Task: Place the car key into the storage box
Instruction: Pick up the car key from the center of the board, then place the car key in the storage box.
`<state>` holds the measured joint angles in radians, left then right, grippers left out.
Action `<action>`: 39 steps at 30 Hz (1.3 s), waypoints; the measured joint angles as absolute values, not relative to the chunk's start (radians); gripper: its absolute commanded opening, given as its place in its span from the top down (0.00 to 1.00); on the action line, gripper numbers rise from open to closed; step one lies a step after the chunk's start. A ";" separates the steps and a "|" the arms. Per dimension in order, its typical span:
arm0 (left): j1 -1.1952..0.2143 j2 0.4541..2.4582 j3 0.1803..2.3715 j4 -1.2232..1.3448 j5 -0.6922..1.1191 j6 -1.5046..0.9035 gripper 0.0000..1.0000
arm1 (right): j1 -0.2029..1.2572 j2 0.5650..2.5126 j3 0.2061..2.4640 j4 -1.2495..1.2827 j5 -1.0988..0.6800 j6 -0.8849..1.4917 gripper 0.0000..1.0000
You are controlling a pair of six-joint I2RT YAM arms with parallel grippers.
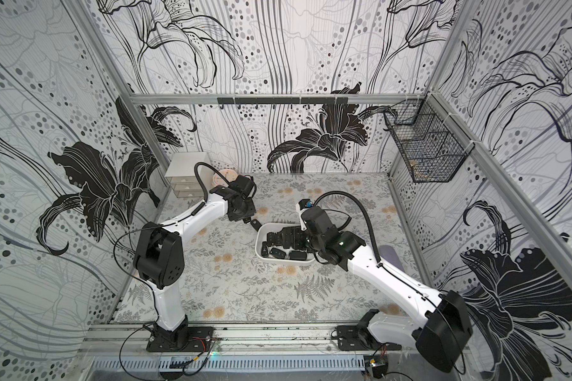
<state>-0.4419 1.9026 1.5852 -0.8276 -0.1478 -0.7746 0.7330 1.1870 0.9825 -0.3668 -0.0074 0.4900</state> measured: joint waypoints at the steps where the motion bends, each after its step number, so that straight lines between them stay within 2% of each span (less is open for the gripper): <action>1: -0.460 1.900 1.584 -0.832 -0.149 -0.779 0.73 | 0.733 1.176 0.973 -0.367 -0.007 0.492 0.00; 15: -0.680 1.899 1.568 -0.866 -0.152 -0.809 0.74 | 0.733 1.032 0.877 -0.394 -0.003 0.516 0.00; 39: -0.670 2.083 1.576 -0.855 -0.153 -0.737 0.73 | 0.733 0.994 0.846 -0.404 0.001 0.535 0.00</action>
<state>-0.6697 2.0830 1.5761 -0.8547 -0.1532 -0.7368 0.7330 0.9936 0.8463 -0.4042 0.0006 0.5354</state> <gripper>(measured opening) 0.359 0.999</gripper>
